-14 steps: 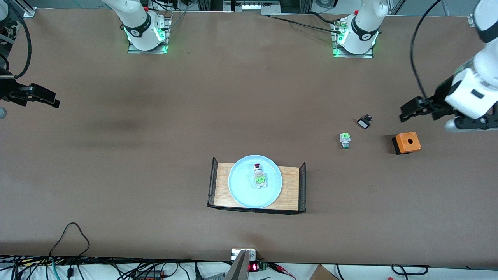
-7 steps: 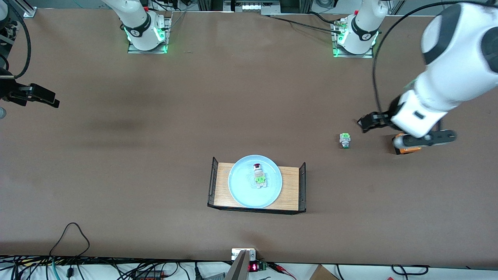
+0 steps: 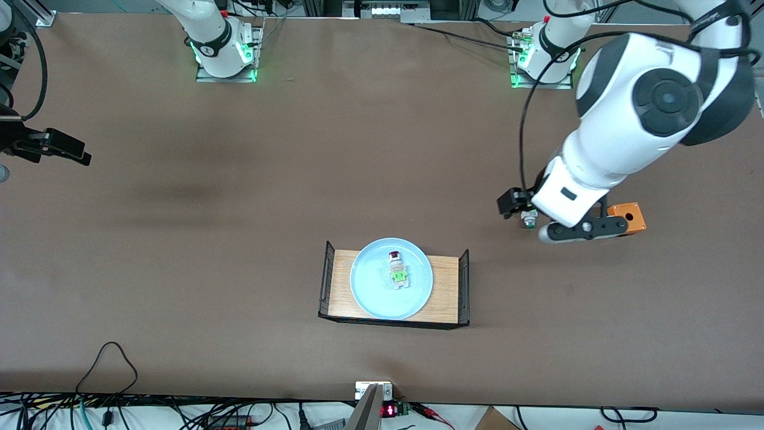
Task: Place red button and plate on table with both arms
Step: 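Reach the left gripper down to the green-and-white button on the plate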
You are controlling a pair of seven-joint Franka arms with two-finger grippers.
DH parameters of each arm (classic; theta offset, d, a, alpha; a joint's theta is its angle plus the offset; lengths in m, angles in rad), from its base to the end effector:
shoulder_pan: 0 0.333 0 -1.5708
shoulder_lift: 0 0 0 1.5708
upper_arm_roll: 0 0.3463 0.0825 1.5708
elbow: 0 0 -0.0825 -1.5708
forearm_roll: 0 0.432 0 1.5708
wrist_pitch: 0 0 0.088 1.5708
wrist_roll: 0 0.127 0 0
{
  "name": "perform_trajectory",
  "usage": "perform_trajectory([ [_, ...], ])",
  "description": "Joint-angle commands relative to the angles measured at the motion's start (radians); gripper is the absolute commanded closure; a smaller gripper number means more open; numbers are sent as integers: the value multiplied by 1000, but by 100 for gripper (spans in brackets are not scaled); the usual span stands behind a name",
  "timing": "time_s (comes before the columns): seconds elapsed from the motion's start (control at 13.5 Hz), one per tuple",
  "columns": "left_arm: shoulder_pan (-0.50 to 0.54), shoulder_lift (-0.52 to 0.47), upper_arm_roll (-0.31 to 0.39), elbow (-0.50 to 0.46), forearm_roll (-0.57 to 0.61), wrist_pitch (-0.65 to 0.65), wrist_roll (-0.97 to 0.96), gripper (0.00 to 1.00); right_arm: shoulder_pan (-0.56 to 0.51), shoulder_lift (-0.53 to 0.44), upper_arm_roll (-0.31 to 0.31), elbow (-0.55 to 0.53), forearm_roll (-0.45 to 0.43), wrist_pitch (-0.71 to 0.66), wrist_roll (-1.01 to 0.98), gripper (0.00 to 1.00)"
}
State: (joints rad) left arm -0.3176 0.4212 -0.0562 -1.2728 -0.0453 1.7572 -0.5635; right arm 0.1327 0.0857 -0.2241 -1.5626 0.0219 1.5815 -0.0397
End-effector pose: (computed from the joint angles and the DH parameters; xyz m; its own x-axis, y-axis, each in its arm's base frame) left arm 0.7007 -0.2715 0.5235 0.9793 0.2017 0.0173 0.1993 -0.9757 0.0912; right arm 0.6258 -0.0492 0.5885 0.9966 -0.0522 -0.0644 -0.0526 -0.9986 -0.0054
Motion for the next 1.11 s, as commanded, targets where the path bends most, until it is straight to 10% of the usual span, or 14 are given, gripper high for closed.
perform_trajectory([
  [0.0, -53, 85, 9, 67, -1, 114, -140, 0, 1, -11, 0, -4, -13, -9, 14, 0],
  [0.52, -176, 281, 33, 285, 13, 183, -340, 0, -1, -11, -1, -2, -10, -11, 15, 0],
  [1.04, -356, 381, 222, 297, 15, 352, -461, 0, 1, -11, -1, -2, -10, -9, 15, 0],
])
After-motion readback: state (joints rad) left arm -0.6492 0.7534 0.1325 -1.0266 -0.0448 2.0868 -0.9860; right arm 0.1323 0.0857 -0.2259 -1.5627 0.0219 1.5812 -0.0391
